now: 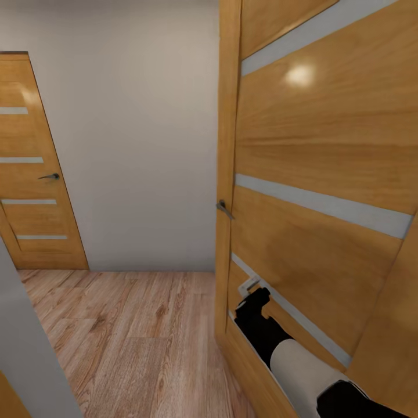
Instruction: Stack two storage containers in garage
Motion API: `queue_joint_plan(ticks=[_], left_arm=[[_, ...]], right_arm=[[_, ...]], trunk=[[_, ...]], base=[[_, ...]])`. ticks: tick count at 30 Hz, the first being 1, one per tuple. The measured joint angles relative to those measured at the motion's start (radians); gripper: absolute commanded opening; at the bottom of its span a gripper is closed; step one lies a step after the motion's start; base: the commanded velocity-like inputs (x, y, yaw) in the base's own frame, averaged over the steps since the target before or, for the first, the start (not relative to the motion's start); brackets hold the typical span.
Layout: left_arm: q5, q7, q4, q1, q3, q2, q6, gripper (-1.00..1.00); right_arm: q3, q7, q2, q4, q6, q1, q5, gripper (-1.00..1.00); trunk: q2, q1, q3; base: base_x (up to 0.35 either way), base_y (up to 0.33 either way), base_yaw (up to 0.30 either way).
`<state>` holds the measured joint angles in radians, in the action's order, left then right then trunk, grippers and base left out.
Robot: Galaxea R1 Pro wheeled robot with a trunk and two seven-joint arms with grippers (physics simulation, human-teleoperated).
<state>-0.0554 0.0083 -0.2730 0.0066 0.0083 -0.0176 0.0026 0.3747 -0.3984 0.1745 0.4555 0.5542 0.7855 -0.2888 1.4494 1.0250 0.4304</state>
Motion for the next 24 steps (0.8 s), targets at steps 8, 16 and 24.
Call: queue_joint_plan(ticks=[8,16,24], left_arm=[[0.000,0.000,0.000,0.000,0.000,0.000,0.000,1.00],[0.000,0.000,0.000,0.000,0.000,-0.001,0.000,1.00],[0.000,0.000,0.000,0.000,0.000,0.000,0.000,1.00]], right_arm=[[0.000,-0.065,0.000,-0.013,0.029,0.011,-0.001,1.00],[-0.004,-0.097,0.000,-0.019,0.047,0.033,0.008,1.00],[-0.061,-0.112,0.000,-0.073,0.067,0.083,-0.019,1.00]], trunk=[[0.000,0.000,0.000],[0.000,0.000,0.000],[0.000,0.000,0.000]], base=[[0.000,0.000,0.000],[0.000,0.000,0.000],[0.000,0.000,0.000]])
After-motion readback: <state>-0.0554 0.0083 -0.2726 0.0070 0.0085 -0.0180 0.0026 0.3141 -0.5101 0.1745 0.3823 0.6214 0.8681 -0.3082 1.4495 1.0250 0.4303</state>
